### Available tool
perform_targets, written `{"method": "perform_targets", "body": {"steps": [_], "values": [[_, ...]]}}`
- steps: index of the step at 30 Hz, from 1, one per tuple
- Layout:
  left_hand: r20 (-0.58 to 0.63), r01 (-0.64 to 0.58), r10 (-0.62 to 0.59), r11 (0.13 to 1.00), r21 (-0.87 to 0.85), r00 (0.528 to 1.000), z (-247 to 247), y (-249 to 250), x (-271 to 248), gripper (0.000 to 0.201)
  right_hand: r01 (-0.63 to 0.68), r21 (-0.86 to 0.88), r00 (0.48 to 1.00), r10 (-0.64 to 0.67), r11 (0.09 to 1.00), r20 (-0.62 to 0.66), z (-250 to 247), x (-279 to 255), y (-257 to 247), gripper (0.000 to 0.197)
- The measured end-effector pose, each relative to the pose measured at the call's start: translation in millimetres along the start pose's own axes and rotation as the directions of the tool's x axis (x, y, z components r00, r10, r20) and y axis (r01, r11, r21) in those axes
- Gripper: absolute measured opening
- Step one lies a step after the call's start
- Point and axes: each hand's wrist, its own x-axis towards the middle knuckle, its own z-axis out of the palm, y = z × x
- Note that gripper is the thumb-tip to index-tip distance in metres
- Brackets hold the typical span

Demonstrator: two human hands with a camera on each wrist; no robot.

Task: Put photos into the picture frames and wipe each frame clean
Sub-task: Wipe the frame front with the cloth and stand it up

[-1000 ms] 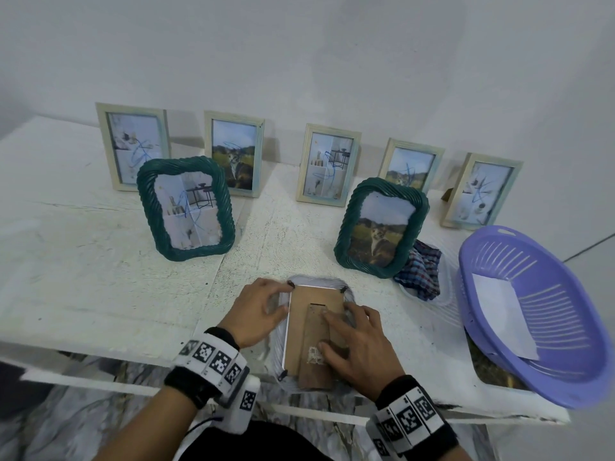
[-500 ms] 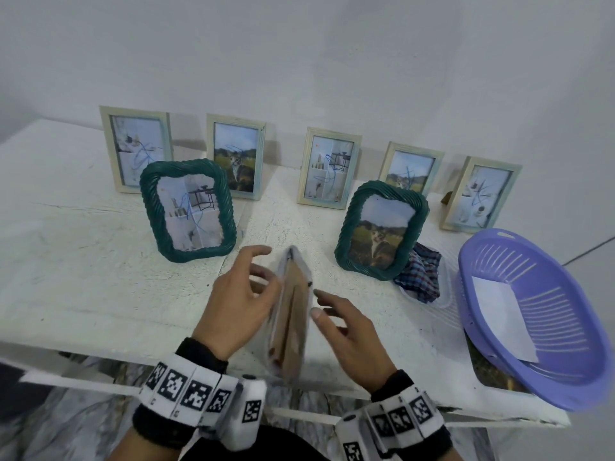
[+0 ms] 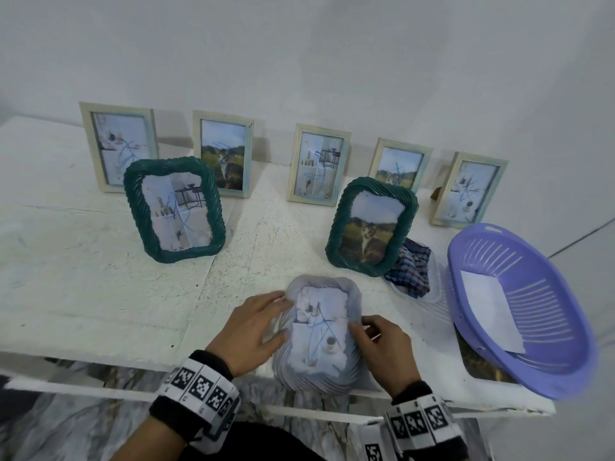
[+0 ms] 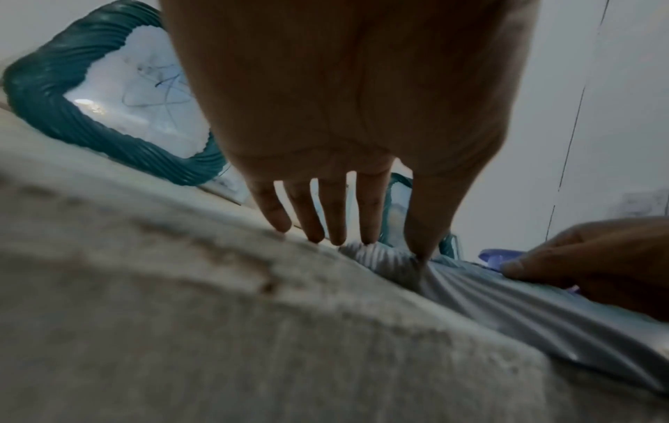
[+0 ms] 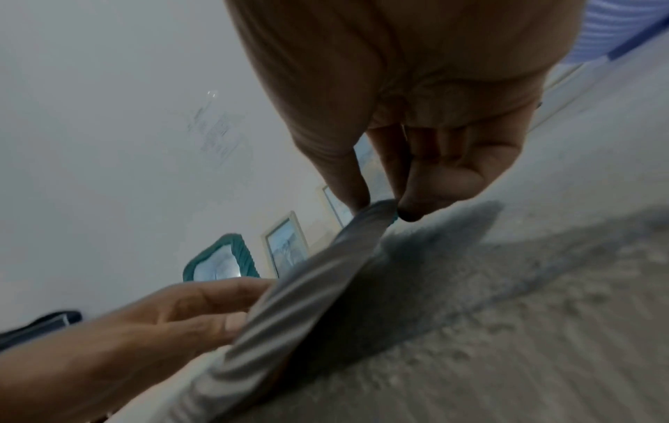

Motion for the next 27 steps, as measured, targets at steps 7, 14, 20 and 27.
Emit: {"method": "perform_targets", "body": {"steps": [7, 14, 20, 27], "values": [[-0.042, 0.045, -0.042, 0.998, 0.050, 0.998, 3.0, -12.6, -6.5, 0.062, 0.028, -0.348, 1.000, -0.028, 0.937, 0.006, 7.8, 13.6, -12.7, 0.026], [-0.067, 0.054, -0.056, 0.998, -0.018, 0.996, 9.1, -15.2, -10.0, 0.058, 0.021, -0.572, 0.914, -0.247, 0.820, -0.320, -50.4, 63.8, -16.0, 0.046], [-0.069, 0.060, -0.061, 0.998, -0.025, 0.996, 9.5, -16.1, -9.4, 0.056, -0.115, -0.644, 0.990, 0.031, 0.756, -0.140, -54.8, 95.9, 1.7, 0.041], [-0.087, 0.050, -0.052, 0.998, -0.025, 0.995, 11.8, -18.5, -9.7, 0.056, -0.159, -0.470, 0.961, 0.026, 0.868, -0.276, -68.2, 94.0, -5.4, 0.019]]}}
